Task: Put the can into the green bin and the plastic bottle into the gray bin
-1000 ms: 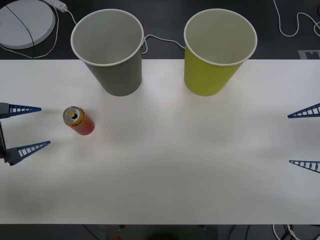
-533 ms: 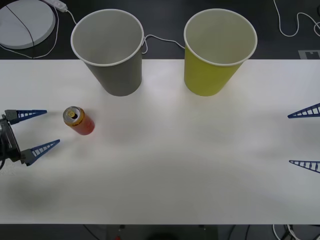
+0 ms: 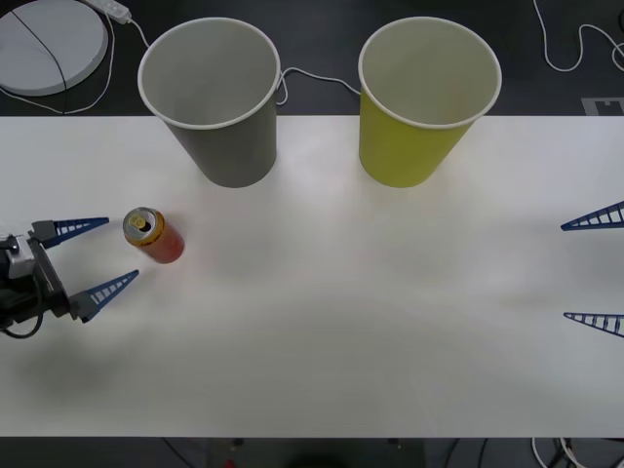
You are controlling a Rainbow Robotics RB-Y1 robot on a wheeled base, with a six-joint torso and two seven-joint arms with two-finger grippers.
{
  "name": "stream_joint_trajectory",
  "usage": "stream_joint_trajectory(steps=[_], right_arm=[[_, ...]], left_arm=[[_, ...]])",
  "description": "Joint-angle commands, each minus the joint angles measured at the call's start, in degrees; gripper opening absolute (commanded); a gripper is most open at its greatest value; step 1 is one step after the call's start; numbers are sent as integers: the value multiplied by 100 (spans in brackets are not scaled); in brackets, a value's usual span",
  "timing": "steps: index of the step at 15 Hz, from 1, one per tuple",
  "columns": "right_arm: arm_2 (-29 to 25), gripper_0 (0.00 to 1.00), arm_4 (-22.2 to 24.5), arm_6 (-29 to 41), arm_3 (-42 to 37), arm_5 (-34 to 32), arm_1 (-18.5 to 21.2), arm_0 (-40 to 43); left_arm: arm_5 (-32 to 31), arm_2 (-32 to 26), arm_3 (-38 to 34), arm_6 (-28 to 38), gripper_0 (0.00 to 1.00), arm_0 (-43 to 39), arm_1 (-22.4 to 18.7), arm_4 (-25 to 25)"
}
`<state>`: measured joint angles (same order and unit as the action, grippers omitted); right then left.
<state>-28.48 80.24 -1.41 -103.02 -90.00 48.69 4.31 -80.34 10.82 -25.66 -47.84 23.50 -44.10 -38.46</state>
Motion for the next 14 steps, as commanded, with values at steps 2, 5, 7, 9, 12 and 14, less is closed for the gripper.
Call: stream_joint_trajectory(steps=[2,5,7,9,12,14], right_arm=[[0,100,0,0,1,0,0,0],[0,100,0,0,1,0,0,0],[0,100,0,0,1,0,0,0],[0,100,0,0,1,0,0,0],[0,100,0,0,1,0,0,0],[0,100,0,0,1,0,0,0]], left_arm=[[53,-1,105,-67,100,50,253,32],[194,-1,105,-67,100,94,402,41],[308,-1,105,-67,100,120,499,41],[414,-10,105,-67,100,164,587,41],[554,-10,105,-67,100,225,701,41],[678,-1,105,-67,100,287,763,32]])
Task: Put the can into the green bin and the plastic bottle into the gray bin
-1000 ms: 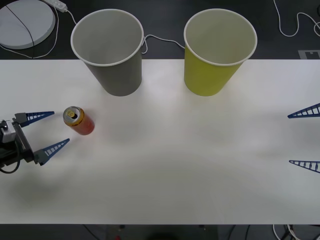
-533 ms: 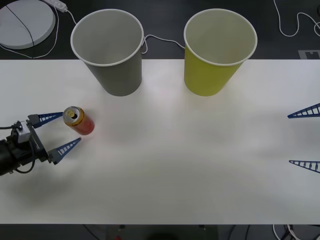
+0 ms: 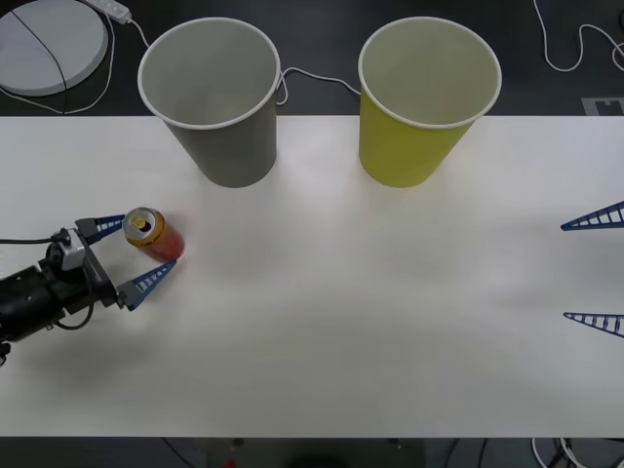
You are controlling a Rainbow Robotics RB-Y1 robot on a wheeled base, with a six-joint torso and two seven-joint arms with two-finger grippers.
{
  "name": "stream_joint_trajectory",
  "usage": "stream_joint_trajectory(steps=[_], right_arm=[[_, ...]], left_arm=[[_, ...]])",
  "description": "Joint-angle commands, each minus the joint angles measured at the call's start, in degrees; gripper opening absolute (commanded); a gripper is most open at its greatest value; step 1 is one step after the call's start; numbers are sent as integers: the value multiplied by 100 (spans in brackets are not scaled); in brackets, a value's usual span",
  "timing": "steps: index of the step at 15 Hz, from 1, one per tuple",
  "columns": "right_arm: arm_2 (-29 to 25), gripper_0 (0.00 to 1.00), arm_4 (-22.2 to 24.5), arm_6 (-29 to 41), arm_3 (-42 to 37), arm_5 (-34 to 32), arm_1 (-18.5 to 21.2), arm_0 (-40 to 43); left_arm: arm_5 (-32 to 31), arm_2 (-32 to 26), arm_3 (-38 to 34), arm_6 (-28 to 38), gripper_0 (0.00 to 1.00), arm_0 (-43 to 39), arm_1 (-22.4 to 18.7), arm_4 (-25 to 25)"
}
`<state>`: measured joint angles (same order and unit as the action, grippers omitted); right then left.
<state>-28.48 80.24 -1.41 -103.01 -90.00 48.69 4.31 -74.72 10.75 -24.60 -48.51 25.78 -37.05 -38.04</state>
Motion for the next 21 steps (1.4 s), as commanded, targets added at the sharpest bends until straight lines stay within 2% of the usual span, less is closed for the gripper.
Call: stream_joint_trajectory(steps=[1,6,7,9,10,11,21], right_arm=[[0,100,0,0,1,0,0,0],[0,100,0,0,1,0,0,0],[0,100,0,0,1,0,0,0],[0,100,0,0,1,0,0,0],[0,100,0,0,1,0,0,0],[0,100,0,0,1,0,0,0],[0,100,0,0,1,0,0,0]], left_arm=[[151,6,-1,-1,100,85,84,-19],[265,6,-1,26,100,173,189,-89],[274,-2,-10,34,92,182,189,-89],[274,6,-1,34,22,173,189,-89],[265,6,-1,26,4,182,189,-133],[256,6,-1,26,0,182,198,-142],[107,-2,-72,149,0,156,136,-177]])
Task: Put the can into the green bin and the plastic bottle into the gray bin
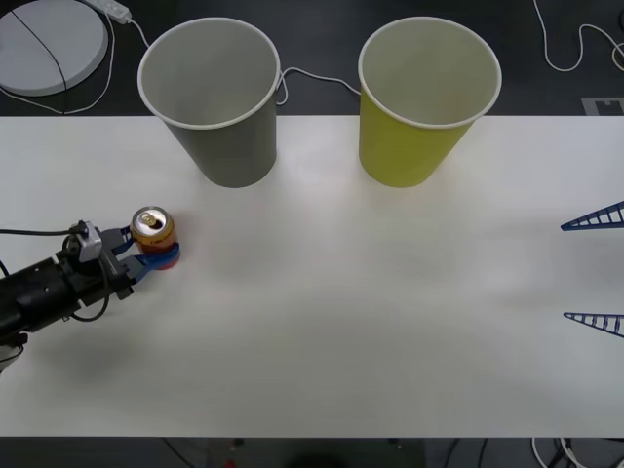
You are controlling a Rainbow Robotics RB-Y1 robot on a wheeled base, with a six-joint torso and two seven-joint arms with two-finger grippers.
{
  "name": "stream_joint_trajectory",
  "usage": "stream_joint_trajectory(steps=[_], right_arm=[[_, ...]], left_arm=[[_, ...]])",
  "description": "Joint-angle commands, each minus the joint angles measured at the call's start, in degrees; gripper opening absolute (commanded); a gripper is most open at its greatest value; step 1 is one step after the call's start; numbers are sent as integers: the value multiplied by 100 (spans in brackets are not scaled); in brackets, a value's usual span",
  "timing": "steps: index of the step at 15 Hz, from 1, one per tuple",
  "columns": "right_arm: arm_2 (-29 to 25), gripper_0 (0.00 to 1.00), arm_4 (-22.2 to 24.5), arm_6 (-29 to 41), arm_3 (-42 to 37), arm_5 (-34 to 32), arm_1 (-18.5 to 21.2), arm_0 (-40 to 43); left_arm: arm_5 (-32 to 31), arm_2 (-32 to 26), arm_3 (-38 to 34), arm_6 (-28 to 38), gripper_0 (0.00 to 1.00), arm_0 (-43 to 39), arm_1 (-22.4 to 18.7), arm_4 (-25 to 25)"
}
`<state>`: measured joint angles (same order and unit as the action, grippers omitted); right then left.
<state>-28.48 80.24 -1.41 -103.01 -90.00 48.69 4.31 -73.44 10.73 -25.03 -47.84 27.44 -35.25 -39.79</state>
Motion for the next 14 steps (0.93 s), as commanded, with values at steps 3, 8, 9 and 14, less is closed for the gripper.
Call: stream_joint_trajectory(steps=[3,8,9,14], right_arm=[[0,100,0,0,0,0,0,0],[0,100,0,0,0,0,0,0],[0,100,0,0,0,0,0,0],[0,100,0,0,0,0,0,0]], left_arm=[[-144,-1,-221,583,0,-11,-272,-222],[-232,-1,-1039,1760,0,-11,-1054,-899],[-223,-1,-1259,2059,0,-11,-1212,-1048],[-215,-36,-2287,3395,0,-11,-1845,-1725]])
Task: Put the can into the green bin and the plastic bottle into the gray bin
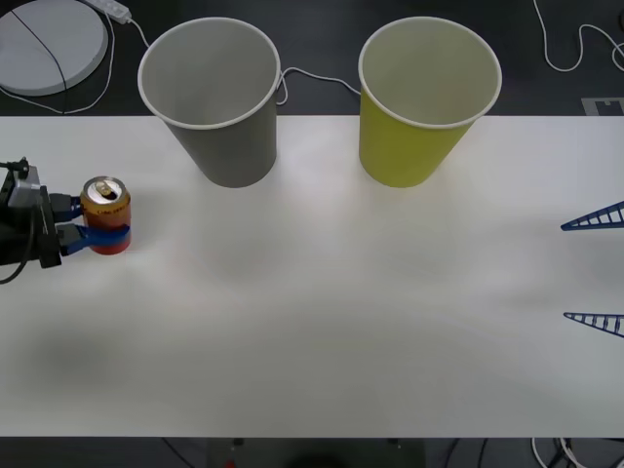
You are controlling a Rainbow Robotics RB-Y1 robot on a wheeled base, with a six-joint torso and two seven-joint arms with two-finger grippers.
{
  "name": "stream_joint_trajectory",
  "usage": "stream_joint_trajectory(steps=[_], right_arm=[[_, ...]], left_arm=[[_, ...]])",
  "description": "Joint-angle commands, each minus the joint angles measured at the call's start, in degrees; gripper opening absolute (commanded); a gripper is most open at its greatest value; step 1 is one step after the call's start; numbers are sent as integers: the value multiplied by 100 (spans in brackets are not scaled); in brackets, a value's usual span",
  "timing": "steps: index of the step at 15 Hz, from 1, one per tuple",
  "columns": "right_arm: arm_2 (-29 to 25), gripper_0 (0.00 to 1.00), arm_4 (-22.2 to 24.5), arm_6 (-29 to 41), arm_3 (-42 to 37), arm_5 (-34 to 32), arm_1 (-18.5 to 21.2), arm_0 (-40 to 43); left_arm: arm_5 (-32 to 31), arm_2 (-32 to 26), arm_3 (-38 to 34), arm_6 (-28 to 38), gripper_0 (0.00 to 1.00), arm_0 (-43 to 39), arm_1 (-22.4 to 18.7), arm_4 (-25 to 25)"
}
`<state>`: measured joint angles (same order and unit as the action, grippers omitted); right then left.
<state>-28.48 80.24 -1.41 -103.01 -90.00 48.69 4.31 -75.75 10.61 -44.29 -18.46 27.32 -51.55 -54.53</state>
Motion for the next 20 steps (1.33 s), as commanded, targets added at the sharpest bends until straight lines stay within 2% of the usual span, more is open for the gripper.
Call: stream_joint_trajectory(steps=[1,6,11,17,20], right_arm=[[0,100,0,0,0,0,0,0],[0,100,0,0,0,0,0,0],[0,100,0,0,0,0,0,0],[0,100,0,0,0,0,0,0],[0,100,0,0,0,0,0,0]], left_arm=[[25,-85,-572,713,0,1,-338,-400],[-28,-208,-1671,1679,0,1,-910,-1086],[-98,-217,-3270,2884,0,1,-1454,-1684],[-142,-454,-4879,4404,0,36,-1753,-2369],[-520,-463,-5248,5169,0,423,-1832,-2483]])
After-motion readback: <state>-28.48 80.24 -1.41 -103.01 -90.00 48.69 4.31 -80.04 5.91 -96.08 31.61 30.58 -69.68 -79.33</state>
